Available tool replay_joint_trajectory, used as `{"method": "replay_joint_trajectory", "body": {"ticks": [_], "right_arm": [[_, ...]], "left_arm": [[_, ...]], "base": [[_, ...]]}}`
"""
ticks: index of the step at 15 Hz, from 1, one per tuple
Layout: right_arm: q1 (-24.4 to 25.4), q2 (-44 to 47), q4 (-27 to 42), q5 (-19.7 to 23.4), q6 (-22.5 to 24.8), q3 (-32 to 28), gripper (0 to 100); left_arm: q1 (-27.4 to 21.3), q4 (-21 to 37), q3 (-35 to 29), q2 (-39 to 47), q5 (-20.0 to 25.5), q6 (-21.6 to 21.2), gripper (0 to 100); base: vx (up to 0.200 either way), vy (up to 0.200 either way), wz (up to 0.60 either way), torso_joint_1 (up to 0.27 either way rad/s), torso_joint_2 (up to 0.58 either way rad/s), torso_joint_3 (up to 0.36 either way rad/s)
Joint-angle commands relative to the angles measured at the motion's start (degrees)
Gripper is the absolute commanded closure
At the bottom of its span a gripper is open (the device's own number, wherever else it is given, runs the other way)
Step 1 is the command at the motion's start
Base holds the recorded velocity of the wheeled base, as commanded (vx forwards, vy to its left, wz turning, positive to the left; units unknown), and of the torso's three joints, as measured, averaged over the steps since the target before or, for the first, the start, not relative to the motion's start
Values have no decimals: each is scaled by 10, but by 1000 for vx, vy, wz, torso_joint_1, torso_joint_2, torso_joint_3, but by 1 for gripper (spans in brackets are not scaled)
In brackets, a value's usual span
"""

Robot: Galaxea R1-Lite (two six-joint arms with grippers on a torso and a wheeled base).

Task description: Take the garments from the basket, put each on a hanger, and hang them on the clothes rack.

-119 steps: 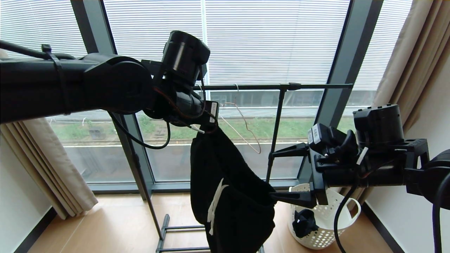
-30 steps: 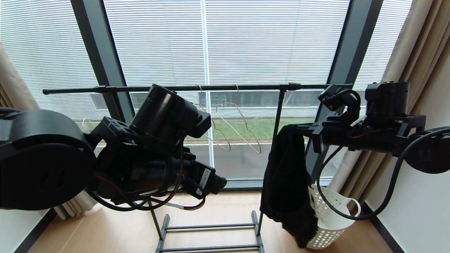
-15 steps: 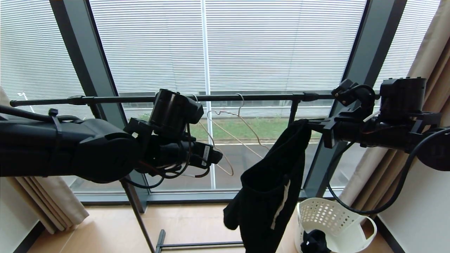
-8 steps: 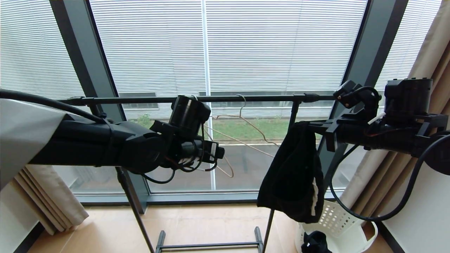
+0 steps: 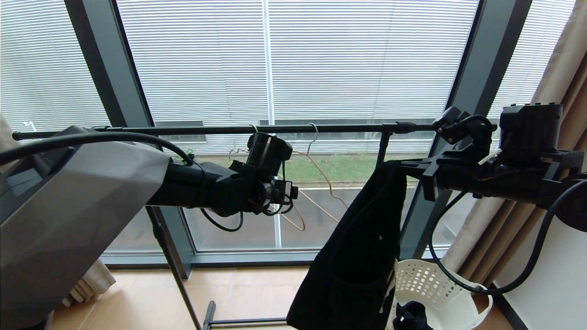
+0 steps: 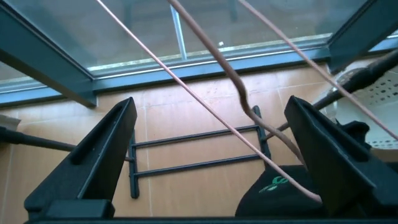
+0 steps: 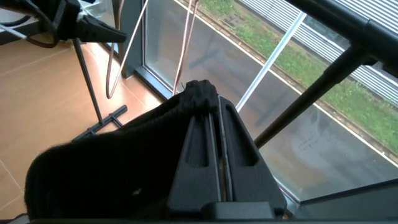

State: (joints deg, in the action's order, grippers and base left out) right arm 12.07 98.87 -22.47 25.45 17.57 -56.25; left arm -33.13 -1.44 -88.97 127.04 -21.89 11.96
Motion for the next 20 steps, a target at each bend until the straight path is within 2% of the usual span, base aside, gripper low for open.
{"method": "replay_joint_trajectory", "body": {"ticks": [1, 5, 14, 20], "right_arm": [[1, 1, 0, 0, 0, 0, 100], [1, 2, -1, 0, 0, 0, 100], [6, 5, 0, 0, 1, 1, 100], [9, 6, 0, -1, 1, 1, 100]], "left_arm": [[10, 0, -21, 40, -18, 3, 0], [23, 0, -4, 25, -62, 13, 0], [27, -1, 5, 15, -65, 18, 0], [29, -1, -8, 43, -65, 19, 0]], "base": [[0, 0, 0, 0, 0, 0], [0, 0, 0, 0, 0, 0], [0, 0, 0, 0, 0, 0], [0, 0, 0, 0, 0, 0]]}}
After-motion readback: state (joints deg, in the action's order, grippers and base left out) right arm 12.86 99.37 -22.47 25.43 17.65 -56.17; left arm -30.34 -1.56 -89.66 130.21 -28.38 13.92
